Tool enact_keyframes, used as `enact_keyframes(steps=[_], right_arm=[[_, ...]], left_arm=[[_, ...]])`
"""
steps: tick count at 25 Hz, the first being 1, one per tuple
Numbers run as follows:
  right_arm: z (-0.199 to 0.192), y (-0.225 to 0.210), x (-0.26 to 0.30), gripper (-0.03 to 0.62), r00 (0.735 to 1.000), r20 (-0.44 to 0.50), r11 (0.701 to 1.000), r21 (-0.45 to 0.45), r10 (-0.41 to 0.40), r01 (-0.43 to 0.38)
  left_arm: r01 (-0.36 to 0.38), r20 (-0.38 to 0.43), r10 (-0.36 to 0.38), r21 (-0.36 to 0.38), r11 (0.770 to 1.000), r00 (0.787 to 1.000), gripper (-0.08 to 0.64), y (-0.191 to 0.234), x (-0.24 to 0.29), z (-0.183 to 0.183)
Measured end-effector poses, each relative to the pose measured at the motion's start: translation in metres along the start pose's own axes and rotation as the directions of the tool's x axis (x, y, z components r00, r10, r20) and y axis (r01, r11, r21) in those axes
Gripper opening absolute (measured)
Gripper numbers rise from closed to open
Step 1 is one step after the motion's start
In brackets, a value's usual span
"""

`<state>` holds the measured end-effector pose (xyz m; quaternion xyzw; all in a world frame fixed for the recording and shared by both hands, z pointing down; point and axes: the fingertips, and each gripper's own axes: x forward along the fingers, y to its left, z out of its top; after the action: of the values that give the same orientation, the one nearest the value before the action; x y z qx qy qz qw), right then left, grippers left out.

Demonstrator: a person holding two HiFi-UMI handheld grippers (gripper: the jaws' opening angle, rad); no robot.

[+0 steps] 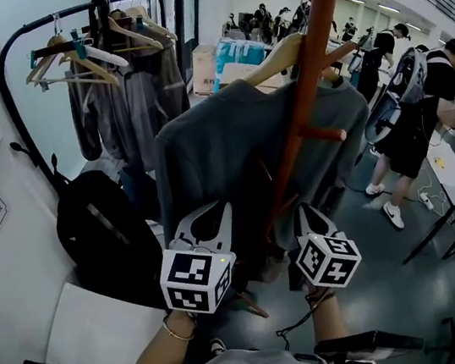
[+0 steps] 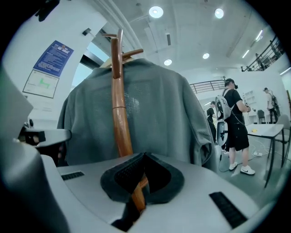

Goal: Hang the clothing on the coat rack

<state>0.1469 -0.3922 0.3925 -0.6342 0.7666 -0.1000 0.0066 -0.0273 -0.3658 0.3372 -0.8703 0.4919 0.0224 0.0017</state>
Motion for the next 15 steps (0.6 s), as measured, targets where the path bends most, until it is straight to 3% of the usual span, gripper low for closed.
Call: enact_keyframes(steps=[8, 12, 15], right_arm=[[0.002, 0.000, -0.038, 0.023, 0.999, 0.033, 0.998, -0.054, 0.030, -0.028], [-0.009, -0.020, -0.067, 0.023, 0.999, 0.035, 0.996, -0.087, 0.012, -0.009], [-0.017, -0.027, -0.086, 0.023, 0.998, 0.044, 0.997, -0.070, 0.041, -0.038]], left_arm=[[-0.166, -0.048, 0.164, -0.036, 0.986, 0.985, 0.008, -0.021, -0.019, -0.053], [-0.214, -0.064, 0.210, -0.050, 0.976, 0.976, 0.008, -0.044, -0.034, -0.067], [-0.213, -0.018, 0.213, -0.056, 0.975, 0.977, 0.008, -0.059, -0.045, -0.067]])
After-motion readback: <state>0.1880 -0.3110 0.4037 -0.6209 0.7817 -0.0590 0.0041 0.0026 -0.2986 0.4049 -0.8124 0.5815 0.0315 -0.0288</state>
